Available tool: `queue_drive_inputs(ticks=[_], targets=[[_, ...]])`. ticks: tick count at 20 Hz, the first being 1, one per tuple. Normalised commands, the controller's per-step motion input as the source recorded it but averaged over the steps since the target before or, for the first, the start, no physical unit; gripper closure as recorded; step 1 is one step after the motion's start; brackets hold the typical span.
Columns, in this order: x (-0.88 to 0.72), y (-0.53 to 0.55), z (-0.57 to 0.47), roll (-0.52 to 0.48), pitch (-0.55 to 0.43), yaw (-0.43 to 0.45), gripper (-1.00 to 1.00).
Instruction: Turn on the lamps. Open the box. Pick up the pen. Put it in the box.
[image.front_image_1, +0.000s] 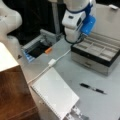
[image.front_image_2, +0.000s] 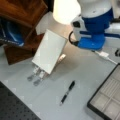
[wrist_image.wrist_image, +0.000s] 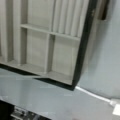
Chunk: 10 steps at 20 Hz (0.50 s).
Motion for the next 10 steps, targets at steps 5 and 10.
queue_drive_inputs(ticks=[5, 10], targets=[[0.15, -0.27, 0.08, -0.507, 0.084, 0.102, -1.00], [0.25, -0.31, 0.01, -0.334, 0.093, 0.103, -1.00]])
